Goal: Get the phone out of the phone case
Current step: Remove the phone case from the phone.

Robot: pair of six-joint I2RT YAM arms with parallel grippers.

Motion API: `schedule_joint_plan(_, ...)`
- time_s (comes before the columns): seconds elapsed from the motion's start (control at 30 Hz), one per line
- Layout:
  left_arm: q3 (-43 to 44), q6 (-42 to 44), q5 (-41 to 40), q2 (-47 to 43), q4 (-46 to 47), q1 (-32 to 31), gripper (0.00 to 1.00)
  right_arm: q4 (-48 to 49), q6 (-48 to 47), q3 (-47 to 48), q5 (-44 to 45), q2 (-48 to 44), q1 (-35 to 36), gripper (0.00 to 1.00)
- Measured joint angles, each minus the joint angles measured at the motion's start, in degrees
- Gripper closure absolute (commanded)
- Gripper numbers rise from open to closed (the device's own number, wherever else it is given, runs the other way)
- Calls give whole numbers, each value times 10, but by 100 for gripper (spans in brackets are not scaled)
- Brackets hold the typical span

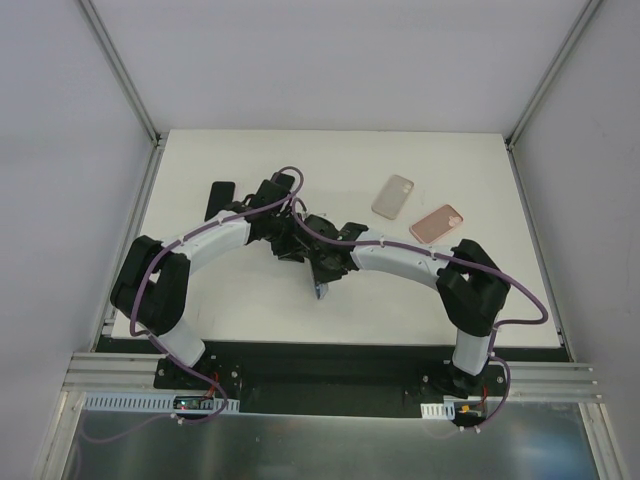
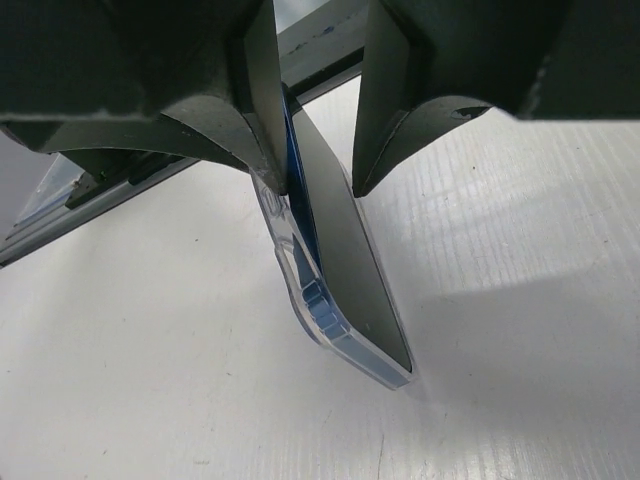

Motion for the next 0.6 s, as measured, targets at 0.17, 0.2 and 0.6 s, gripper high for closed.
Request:
schedule_joint_plan(0.17, 2, -1, -19, 0, -9, -3, 70, -12, 8, 6, 7, 0, 0, 99)
schedule_joint_plan(0.2, 2, -1, -23, 0, -10, -4, 70, -12, 10, 6, 7, 0, 0, 99)
schedule_joint_plan(0.6, -15, -6, -39, -8, 4, -11, 76, 11, 63, -6, -6, 1, 1, 98)
